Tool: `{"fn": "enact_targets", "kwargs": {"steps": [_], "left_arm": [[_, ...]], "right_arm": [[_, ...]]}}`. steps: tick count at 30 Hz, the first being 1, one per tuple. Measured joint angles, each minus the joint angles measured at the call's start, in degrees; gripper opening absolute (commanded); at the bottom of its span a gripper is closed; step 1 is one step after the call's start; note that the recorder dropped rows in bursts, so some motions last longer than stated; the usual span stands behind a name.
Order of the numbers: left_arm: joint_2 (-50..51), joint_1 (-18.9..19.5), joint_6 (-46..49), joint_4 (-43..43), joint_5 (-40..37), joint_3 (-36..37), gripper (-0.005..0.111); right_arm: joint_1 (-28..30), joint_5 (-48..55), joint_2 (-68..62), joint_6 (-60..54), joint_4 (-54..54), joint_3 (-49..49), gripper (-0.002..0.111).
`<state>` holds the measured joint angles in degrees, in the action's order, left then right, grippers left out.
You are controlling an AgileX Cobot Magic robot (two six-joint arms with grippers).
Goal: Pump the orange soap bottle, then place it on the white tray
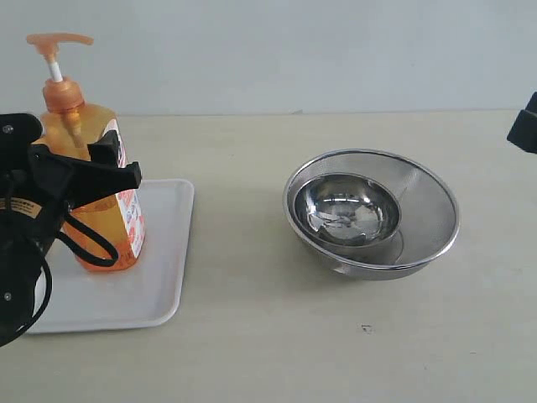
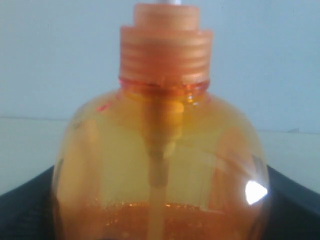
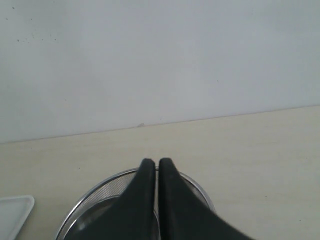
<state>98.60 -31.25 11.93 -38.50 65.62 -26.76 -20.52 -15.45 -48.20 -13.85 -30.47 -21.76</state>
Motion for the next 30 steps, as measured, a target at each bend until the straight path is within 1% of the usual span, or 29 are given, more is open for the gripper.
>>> {"fn": "enact_targets", "kwargs": {"steps": [3, 5, 11, 14, 26, 28, 29, 30], "left_arm": [[0.00, 0.00, 0.00, 0.00, 0.00, 0.00, 0.005], [0.00, 0.00, 0.00, 0.00, 0.00, 0.00, 0.009], [0.00, 0.00, 0.00, 0.00, 0.00, 0.00, 0.038], [0.00, 0.00, 0.00, 0.00, 0.00, 0.00, 0.045], [0.04, 0.00, 0.00, 0.00, 0.00, 0.00, 0.048], [0.04, 0.00, 0.00, 0.00, 0.00, 0.00, 0.057], [0.04, 0.00, 0.00, 0.00, 0.00, 0.00, 0.066], [0.04, 0.00, 0.12, 0.11, 0.00, 0.00, 0.072]], "right_arm": [[0.00, 0.00, 0.00, 0.00, 0.00, 0.00, 0.000], [0.00, 0.00, 0.00, 0.00, 0.00, 0.00, 0.000], [0.00, 0.00, 0.00, 0.00, 0.00, 0.00, 0.000], [0.00, 0.00, 0.00, 0.00, 0.00, 0.00, 0.000], [0.00, 0.00, 0.00, 0.00, 0.00, 0.00, 0.000], [0.00, 0.00, 0.00, 0.00, 0.00, 0.00, 0.000], [0.00, 0.00, 0.00, 0.00, 0.00, 0.00, 0.000], [0.00, 0.00, 0.00, 0.00, 0.00, 0.00, 0.000]]}}
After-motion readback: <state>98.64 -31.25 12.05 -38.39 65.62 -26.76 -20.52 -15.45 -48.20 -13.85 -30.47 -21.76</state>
